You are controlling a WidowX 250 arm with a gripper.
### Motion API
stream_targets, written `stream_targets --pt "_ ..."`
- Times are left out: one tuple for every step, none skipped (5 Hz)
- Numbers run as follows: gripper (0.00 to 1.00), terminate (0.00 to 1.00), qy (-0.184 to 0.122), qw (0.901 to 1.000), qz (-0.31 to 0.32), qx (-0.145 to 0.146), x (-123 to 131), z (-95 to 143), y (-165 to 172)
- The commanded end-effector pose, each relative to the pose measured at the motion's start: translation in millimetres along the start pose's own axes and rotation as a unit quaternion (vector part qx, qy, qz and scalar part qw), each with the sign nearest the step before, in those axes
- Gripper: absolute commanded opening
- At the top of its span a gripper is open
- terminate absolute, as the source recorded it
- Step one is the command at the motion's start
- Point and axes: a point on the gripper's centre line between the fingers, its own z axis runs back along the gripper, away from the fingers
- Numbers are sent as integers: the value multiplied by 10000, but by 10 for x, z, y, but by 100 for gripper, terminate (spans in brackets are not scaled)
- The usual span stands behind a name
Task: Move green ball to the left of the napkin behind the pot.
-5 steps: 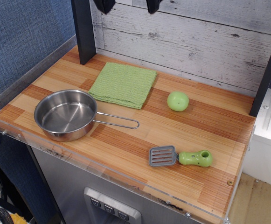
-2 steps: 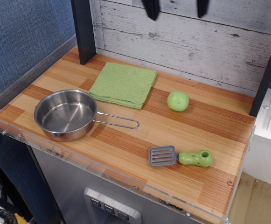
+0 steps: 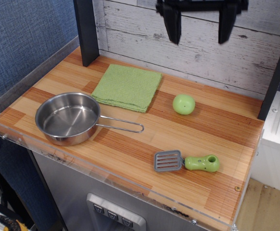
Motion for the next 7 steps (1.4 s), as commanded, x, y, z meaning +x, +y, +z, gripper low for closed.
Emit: stream_targets --pt "100 0 -129 9993 -235 259 136 -281 -52" --pt "100 0 58 9980 -422 457 165 -470 -52" --pt "100 0 66 9980 -356 517 105 -678 50" --pt "100 0 91 9980 -323 531 76 -830 99" --pt "100 0 -4 9982 -47 597 77 -937 122" --pt "100 0 -19 9983 -5 589 106 -1051 163" --pt "100 0 72 9983 -9 581 177 -1162 181"
